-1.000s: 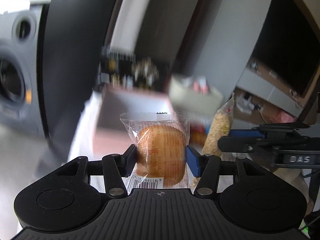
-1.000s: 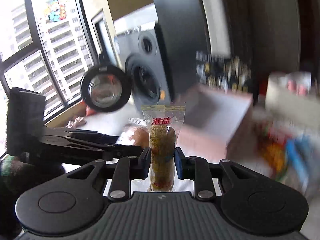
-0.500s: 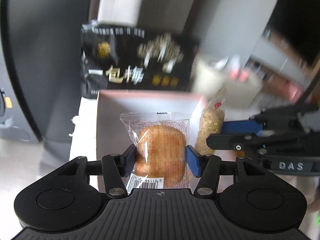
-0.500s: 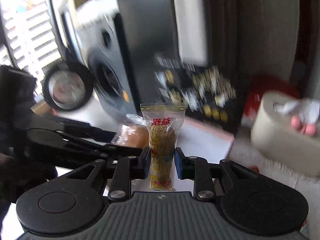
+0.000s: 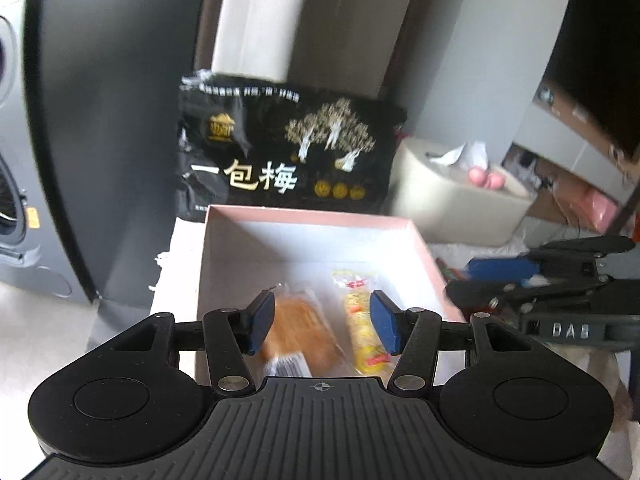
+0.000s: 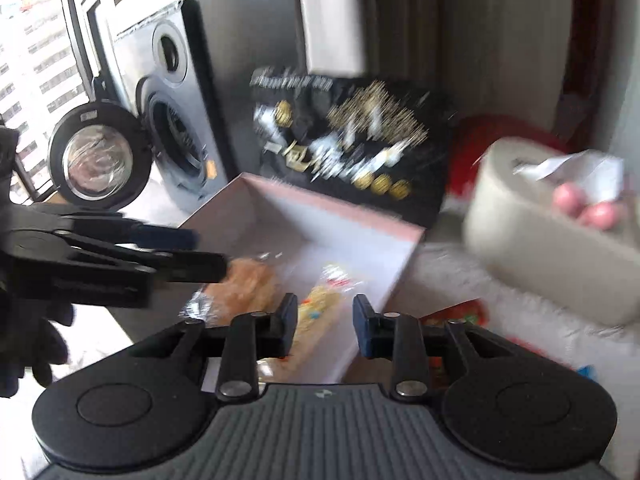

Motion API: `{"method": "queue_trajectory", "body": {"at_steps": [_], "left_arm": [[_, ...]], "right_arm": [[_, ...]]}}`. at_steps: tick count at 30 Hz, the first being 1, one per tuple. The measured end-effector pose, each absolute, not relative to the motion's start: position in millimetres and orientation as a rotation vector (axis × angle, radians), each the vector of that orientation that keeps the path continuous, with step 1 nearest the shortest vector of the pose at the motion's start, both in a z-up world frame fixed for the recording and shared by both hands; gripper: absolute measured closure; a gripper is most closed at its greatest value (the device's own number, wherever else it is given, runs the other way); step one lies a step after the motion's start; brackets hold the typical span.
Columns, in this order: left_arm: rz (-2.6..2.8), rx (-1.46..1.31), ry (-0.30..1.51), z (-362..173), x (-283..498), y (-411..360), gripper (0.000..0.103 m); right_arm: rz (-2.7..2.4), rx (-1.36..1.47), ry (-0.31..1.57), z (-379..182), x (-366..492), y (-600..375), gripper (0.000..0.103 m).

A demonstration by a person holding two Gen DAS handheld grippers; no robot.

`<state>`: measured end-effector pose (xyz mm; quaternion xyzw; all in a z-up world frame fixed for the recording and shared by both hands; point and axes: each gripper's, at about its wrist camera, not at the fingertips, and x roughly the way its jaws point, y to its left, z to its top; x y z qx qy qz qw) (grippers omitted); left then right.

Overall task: Organize snacks
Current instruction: 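Grasp the blue snack bag from the pile with the right tool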

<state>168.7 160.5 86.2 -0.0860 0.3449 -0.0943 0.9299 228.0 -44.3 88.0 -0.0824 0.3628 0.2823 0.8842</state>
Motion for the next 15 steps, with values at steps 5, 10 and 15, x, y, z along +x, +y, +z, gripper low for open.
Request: {"method": "queue_trajectory", "body": {"at_steps": [5,10,15], "left_arm": [[-0.247,-0.246,0.608,93,113,128,0.045],[-0.359,-0.307,0.611,74,81,74,0.045],[-0.484,-0.244,0.733,48,83,11,0.045]], "right_arm": [[0.462,-0.275,0.529,91,187,-95,0.046],[0.428,-0.301,0.604,75,160,-157,0.040],[0.334,-0.177,0.719,56,145,-224,0.040]]}}
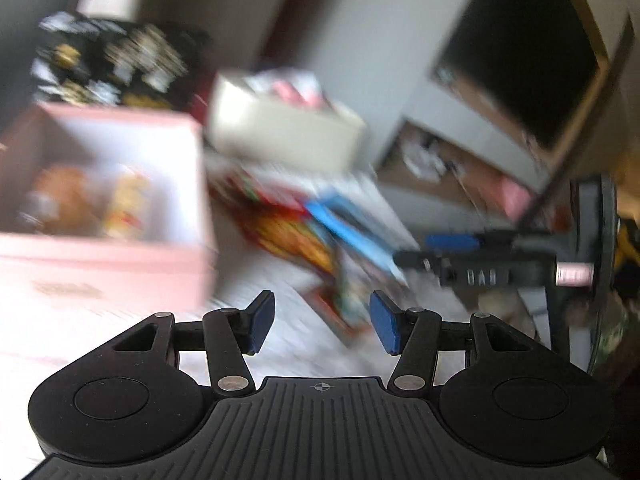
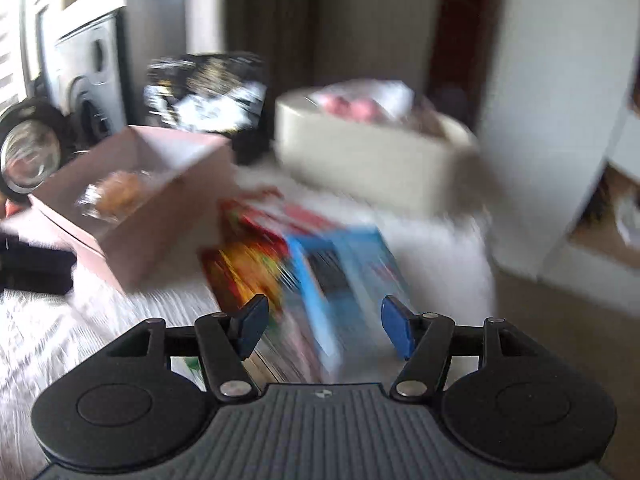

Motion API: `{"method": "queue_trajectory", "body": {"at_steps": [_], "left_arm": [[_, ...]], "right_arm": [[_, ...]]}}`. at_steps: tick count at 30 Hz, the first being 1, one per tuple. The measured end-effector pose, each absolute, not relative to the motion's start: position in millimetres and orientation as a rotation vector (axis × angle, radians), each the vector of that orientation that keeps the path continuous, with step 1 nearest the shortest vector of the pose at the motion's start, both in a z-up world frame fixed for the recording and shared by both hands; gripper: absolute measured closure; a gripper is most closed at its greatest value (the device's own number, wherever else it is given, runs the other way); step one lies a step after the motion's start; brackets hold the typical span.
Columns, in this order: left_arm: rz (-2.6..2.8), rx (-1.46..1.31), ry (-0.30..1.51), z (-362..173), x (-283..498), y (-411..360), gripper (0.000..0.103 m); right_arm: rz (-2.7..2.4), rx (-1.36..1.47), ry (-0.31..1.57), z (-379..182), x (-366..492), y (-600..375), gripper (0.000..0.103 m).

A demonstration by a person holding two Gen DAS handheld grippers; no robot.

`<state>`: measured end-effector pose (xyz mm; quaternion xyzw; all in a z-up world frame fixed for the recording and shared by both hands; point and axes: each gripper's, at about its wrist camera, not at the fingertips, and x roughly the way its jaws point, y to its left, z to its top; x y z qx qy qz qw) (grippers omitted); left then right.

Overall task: Organize snacks
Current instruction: 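Grasp the blue snack bag from the pile with the right tool, then close the left tool on the blue bag while the right tool releases it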

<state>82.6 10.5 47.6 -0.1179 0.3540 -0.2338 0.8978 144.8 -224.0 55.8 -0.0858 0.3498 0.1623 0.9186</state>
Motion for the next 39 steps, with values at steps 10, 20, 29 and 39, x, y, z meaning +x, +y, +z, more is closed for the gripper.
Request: {"method": "queue_trajectory", "body": {"at_steps": [10,20,29,39], "left_arm": [[-0.476,-0.160,0.777,27,97,-44,0.045],[-0.447,-0.206,0.822,21,91,-31,0.045],[-0.434,-0.258,0.816,19,90,-19,0.045],[-0.327,-0.323,0.800,22,64,30,0.045]], "right_arm": [[0.300,-0.004,0.689,39,134,-270,0.040],[0.439,0.070,0.740,21,208,-274,0.030],[0.561,0.040,0.802,20,192,-241,0.028],[0.574,-0.012,0.808,38,154,-201,0.031]]}}
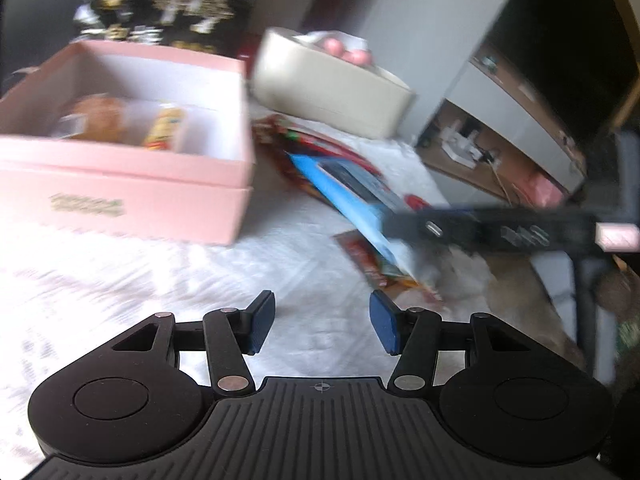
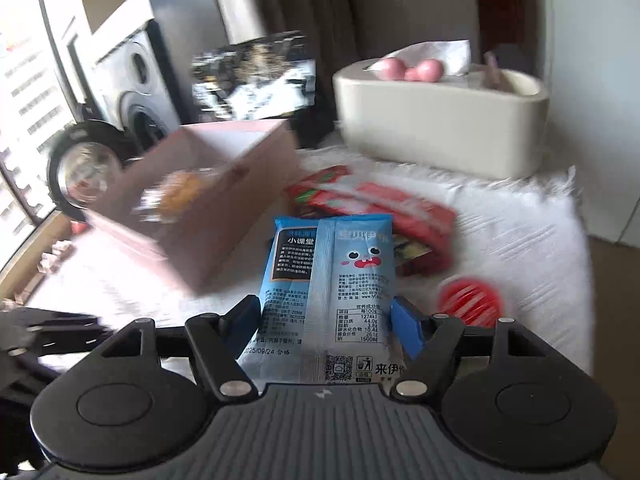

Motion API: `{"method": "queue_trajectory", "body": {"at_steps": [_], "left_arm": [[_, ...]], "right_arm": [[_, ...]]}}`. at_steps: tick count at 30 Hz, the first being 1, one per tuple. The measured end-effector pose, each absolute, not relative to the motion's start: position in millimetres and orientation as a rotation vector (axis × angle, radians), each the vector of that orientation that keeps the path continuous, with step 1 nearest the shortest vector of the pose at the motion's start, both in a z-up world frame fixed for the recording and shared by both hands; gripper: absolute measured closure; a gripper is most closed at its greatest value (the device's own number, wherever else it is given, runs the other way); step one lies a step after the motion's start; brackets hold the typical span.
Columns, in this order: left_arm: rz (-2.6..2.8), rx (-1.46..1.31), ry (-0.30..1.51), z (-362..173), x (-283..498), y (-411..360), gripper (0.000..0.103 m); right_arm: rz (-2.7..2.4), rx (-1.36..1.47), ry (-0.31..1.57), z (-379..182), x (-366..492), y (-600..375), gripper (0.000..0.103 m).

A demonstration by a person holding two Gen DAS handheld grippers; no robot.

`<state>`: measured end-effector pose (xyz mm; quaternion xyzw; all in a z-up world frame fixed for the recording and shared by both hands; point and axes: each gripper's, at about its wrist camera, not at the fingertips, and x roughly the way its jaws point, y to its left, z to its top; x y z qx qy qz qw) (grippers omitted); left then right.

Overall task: Organize snacks
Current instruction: 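Close the left tool on the blue bag while the right tool releases it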

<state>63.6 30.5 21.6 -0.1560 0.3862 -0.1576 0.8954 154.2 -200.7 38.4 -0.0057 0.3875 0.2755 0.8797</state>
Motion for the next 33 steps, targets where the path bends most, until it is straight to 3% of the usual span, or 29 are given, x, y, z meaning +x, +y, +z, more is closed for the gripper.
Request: {"method": "queue_trajectory", "body": {"at_steps": [11,20,26,29,31,33], "left_arm": [[-0.247,-0.415,0.754,33,36,74,0.045],[-0.303,-0.131,0.744,40,47,27,0.045],[-0.283,0.151,0.773,29,62,-19,0.044],[-0.320,0.218,0.796,27,67,-32,0.032],[-0.364,0.246,0.821,25,71,-36,0.016],[-0.391,0.245,0.833,25,72,-36,0.014]], "right_arm": [[0.756,0.065,0.914,14,83,-134,0.032],[0.615,-0.092,0.716,33,47,-155,0.032],[0.415,-0.065,0.732,13,57,-205,0.032],[0.396,-0.020,0.722,5,60,-222,0.031],[0.403,0.003,0.709,3,59,-227,0.031],[0.407,0.010,0.707,3,59,-230,0.030]]}}
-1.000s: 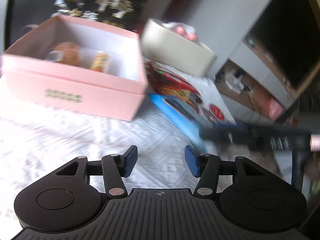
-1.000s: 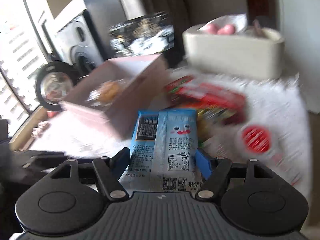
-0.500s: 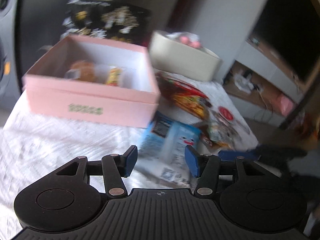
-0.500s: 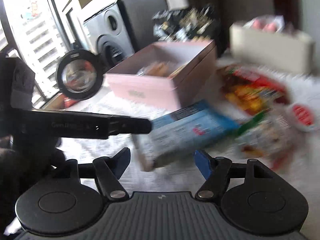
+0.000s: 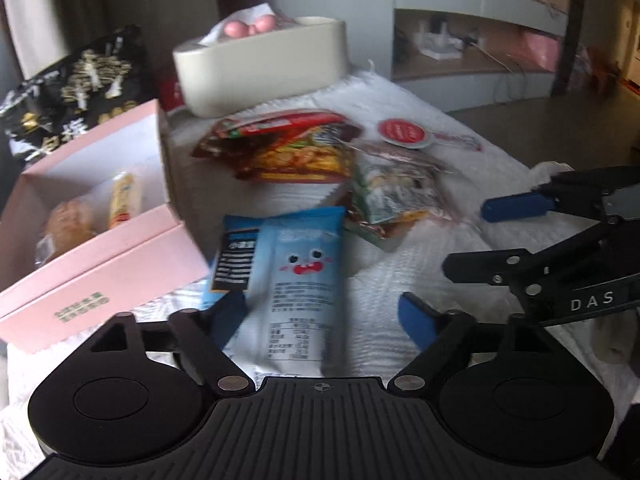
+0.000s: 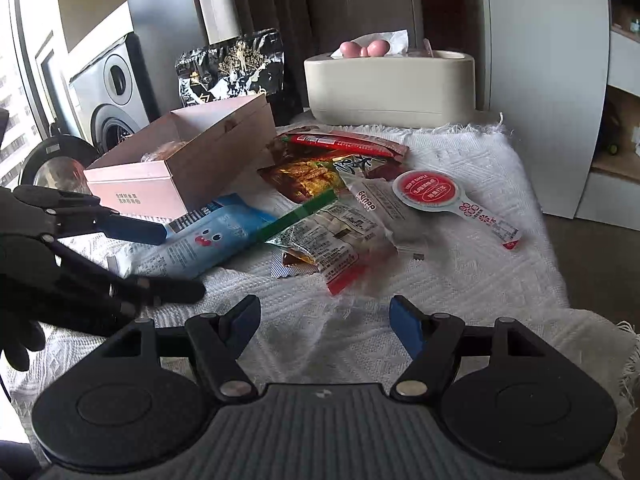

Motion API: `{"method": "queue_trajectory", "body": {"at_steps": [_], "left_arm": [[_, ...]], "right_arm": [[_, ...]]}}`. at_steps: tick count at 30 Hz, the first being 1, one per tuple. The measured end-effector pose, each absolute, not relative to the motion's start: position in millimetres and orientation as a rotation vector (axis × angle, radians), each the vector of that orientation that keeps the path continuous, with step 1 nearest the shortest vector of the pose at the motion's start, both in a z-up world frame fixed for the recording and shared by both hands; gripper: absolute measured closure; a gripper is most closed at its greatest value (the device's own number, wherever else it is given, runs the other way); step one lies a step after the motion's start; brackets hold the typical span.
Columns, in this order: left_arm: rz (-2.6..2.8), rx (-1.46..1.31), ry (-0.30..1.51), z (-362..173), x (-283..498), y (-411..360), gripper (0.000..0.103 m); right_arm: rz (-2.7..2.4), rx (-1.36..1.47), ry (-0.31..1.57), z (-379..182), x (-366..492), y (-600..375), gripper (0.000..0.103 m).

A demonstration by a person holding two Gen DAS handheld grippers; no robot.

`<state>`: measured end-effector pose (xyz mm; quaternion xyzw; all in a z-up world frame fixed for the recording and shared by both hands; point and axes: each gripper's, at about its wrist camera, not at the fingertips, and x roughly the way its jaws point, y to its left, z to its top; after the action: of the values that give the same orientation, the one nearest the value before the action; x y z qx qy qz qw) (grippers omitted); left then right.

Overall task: Organize snacks
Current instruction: 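Close the left tool on the blue bag while the right tool releases it, then grasp the red round hawthorn snack with the right tool while the left holds the blue bag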

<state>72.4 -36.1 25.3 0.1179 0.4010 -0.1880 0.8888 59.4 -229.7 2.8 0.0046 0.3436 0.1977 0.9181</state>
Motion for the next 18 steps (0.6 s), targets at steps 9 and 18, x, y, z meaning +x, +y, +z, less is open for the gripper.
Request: {"method": "queue_trajectory", "body": {"at_steps": [9,18], "left_arm": [[-0.312,0.167,0.841,21,90,-10,0.015],[-0.339,0.081,0.838,11,106,-5,0.012]], "right_arm": [[0.418,0.025,0.699,2,59,-228,0.027],[0.437,0.007,0.705,0,60,-225,0.020]]}}
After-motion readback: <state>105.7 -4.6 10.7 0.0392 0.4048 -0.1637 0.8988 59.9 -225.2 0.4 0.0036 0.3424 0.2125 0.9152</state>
